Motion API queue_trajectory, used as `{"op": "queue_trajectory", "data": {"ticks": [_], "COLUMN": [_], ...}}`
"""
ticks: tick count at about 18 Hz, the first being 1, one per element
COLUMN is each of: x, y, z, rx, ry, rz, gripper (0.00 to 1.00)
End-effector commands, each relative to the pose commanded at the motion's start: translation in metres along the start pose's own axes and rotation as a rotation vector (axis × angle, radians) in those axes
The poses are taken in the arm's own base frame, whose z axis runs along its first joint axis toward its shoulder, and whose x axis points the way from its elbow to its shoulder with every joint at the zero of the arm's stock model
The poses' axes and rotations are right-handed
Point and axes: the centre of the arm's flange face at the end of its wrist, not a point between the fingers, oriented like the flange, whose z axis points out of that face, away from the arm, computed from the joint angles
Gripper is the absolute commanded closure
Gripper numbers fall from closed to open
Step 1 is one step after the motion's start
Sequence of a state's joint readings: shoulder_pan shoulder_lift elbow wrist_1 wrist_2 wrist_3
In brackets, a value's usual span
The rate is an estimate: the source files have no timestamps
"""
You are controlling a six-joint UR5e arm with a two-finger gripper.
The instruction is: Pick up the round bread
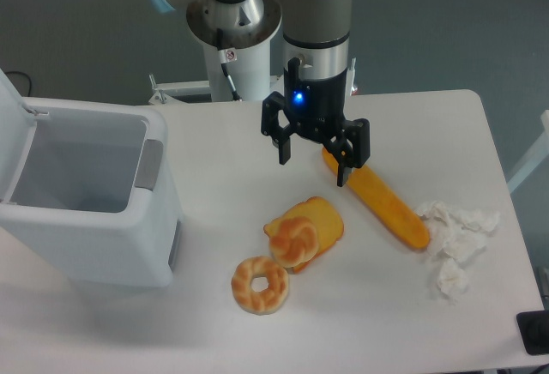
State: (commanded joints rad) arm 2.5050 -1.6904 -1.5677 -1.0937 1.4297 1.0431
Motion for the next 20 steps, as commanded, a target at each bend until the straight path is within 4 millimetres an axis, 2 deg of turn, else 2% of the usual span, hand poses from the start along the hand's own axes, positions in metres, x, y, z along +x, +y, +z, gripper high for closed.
{"op": "queue_trajectory", "data": {"ticks": [7,12,16,20], "x": [0.002,0.007,0.021,0.020], "y": [-0.001,0.000,0.011,0.011], "z": [0.004,0.016,0.042,0.058], "rx": [0.003,0.029,0.002,-0.005], "ry": [0.006,0.042,0.091,0.107], "rz": [-0.001,-0.019,-0.047,-0.045], "gripper": [0.00,0.00,0.00,0.00]}}
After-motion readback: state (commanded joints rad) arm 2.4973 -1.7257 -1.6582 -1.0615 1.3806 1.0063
